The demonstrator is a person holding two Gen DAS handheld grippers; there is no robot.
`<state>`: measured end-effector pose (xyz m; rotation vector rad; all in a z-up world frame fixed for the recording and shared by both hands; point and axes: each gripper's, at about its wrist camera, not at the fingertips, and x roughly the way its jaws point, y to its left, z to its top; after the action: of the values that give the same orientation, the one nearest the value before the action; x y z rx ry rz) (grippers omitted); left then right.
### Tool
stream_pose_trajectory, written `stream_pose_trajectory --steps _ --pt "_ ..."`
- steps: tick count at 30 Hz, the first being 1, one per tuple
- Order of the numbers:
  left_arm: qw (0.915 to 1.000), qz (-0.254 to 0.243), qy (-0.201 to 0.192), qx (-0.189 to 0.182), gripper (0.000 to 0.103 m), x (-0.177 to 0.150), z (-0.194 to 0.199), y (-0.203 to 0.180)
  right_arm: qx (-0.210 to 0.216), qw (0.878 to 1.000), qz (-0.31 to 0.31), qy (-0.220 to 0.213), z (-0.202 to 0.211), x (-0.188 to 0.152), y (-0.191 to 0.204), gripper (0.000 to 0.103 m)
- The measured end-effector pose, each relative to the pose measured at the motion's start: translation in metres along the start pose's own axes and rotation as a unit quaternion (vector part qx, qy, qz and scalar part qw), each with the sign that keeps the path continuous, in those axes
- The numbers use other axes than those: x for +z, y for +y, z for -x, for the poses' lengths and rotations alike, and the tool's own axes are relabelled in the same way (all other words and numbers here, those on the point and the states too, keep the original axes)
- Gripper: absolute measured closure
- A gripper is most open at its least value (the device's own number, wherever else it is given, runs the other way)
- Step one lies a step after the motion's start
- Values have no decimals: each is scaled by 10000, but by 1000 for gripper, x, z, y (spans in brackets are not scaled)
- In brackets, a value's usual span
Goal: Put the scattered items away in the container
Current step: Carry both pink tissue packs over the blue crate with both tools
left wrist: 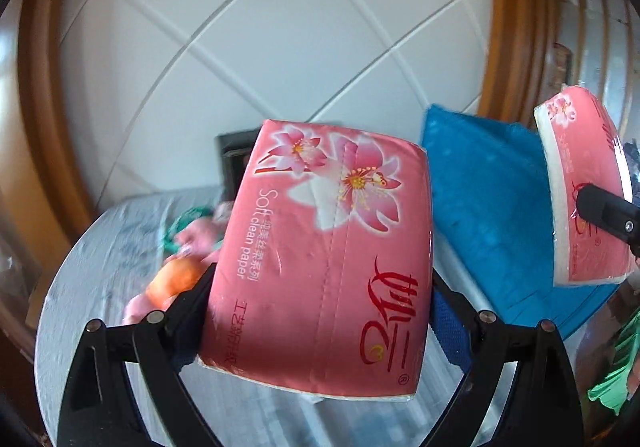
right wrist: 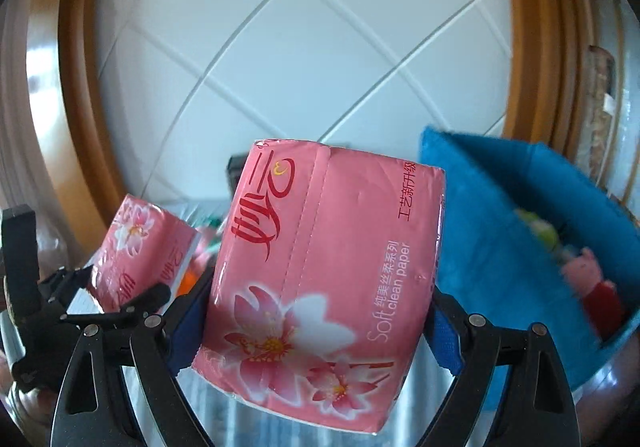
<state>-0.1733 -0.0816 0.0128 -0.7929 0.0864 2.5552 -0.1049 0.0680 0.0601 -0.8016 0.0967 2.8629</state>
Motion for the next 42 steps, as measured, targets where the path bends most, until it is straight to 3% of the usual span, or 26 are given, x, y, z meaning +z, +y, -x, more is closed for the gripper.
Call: stream_pose_trajectory --steps 4,11,15,20,22,24,28,30,34,36,42 --pt "9996 -76 -137 -231 9 32 -6 -82 -69 9995 -2 -313 29 16 -77 12" --pt "9971 -108 139 -746 9 102 -35 -232 -555 9977 -16 -385 55 63 -248 11" --pt "9942 -72 541 -927 9 137 -70 -309 -700 9974 -36 -143 35 95 -325 11" --pt "9895 -111 1250 -724 8 171 -146 -383 -709 9971 -8 277 -23 127 -394 11" --pt "9856 -77 1592 -557 9 174 -184 -398 -626 9967 -75 502 -49 127 -411 11" --pt "9821 -52 1884 -74 9 169 -232 -406 -561 9950 -193 808 -86 121 -432 11" --pt "9721 -34 2299 459 9 146 -296 -408 -460 9869 -477 1471 -160 98 -459 11" --pt "9678 -516 2266 965 9 139 -312 -416 -439 9829 -449 1730 -186 81 -461 11" --pt "9635 -923 2347 900 11 130 -324 -429 -716 9717 132 2249 -219 58 -455 11" --pt "9586 -1204 2429 870 11 124 -325 -436 -653 9666 168 2471 -226 47 -453 11" --pt "9482 -1619 2543 1004 11 117 -332 -447 -678 9619 174 2641 -235 36 -471 2"
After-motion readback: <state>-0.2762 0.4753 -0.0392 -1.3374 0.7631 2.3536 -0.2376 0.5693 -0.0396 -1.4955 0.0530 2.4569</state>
